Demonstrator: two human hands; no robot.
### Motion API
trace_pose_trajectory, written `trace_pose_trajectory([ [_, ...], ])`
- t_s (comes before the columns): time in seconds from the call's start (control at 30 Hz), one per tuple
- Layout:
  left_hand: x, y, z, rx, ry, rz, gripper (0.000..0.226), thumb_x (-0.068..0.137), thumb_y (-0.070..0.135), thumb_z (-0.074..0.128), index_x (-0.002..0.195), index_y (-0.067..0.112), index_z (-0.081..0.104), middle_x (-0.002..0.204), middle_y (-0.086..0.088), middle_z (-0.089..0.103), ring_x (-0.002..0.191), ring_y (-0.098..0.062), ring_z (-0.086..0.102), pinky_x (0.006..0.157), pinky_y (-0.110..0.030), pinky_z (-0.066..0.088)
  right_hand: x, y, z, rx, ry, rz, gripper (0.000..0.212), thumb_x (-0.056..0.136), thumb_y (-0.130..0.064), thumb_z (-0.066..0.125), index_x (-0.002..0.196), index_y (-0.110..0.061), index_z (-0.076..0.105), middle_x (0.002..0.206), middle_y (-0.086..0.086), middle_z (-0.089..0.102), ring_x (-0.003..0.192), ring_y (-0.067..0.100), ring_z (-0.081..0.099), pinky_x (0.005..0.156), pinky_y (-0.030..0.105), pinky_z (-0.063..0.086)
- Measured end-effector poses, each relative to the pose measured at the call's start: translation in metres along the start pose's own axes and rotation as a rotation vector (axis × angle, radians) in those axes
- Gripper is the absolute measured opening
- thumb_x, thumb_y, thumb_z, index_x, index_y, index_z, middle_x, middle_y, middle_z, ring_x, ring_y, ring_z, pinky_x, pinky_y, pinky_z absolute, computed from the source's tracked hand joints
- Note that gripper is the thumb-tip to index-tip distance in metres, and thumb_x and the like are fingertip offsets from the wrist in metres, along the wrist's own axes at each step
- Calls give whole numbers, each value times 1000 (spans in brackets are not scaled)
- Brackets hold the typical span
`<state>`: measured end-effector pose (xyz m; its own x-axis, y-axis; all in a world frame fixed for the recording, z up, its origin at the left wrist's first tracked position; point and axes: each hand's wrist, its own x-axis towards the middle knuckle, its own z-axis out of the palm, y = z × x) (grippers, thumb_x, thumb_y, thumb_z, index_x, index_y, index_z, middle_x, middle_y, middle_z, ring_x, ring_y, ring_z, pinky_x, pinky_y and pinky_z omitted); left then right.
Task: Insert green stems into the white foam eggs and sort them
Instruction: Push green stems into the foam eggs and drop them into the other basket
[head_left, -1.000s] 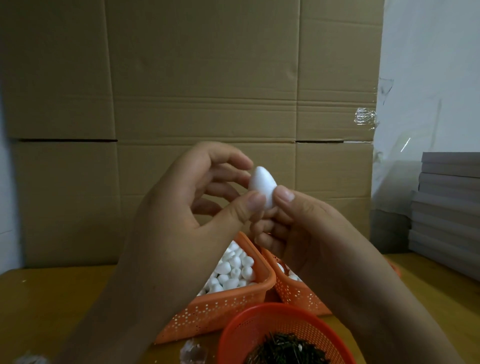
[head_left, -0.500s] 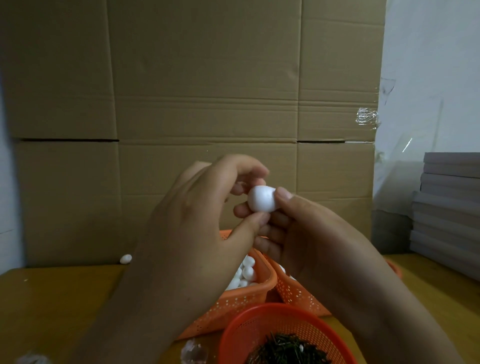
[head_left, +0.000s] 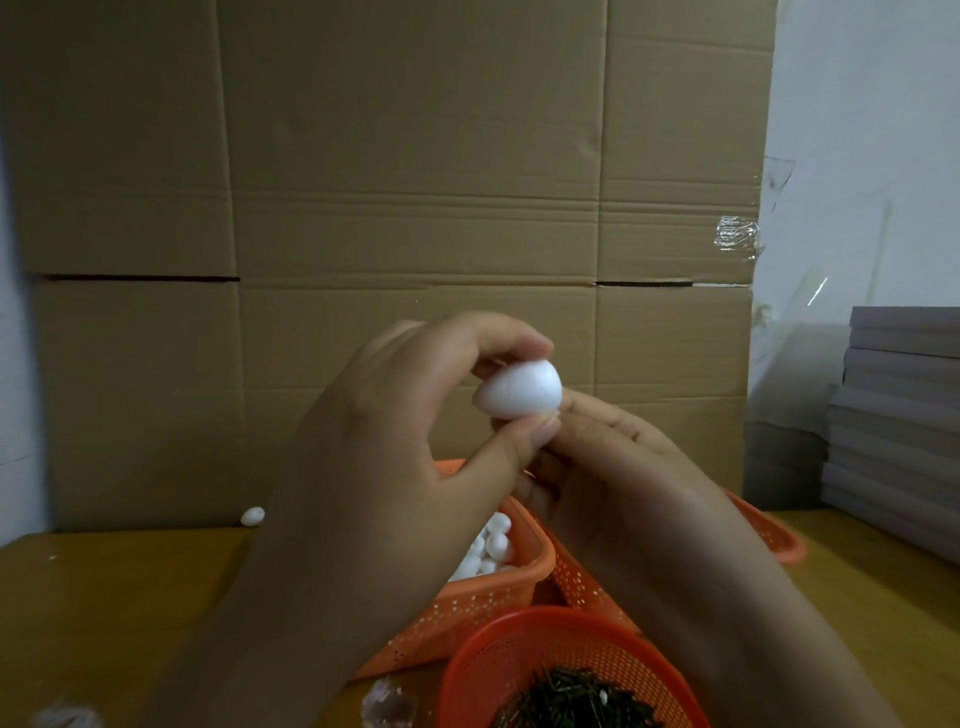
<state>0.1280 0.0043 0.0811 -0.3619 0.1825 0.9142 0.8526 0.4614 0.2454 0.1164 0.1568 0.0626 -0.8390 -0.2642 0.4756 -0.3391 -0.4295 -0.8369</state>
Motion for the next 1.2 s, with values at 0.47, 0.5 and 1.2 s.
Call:
trace_pose_trajectory([
  [0.47,-1,-3,1,-29,16,-50,37,72,38,72,104,48,55,102,24,63,104,3,58,81,-13,45,5,3,-1,38,-96,66,33,83,-46,65,109,-27,73,87,-6,67,87,7,63,90,28,50],
  [0.5,-1,-3,1,-18,20,-47,35,72,37,72,102,47,56,101,23,63,103,4,58,82,-11,44,5,3,-2,33,-88,53,32,82,-46,65,106,-26,74,86,-6,67,87,8,63,90,28,50],
  [1.2,2,-10,7,361,-25,49,23,79,51,56,95,35,57,84,20,54,80,1,38,64,-16,34,-7,-8,7,-475,284,-167,44,64,-52,72,87,-15,72,77,3,72,68,9,67,70,25,56],
])
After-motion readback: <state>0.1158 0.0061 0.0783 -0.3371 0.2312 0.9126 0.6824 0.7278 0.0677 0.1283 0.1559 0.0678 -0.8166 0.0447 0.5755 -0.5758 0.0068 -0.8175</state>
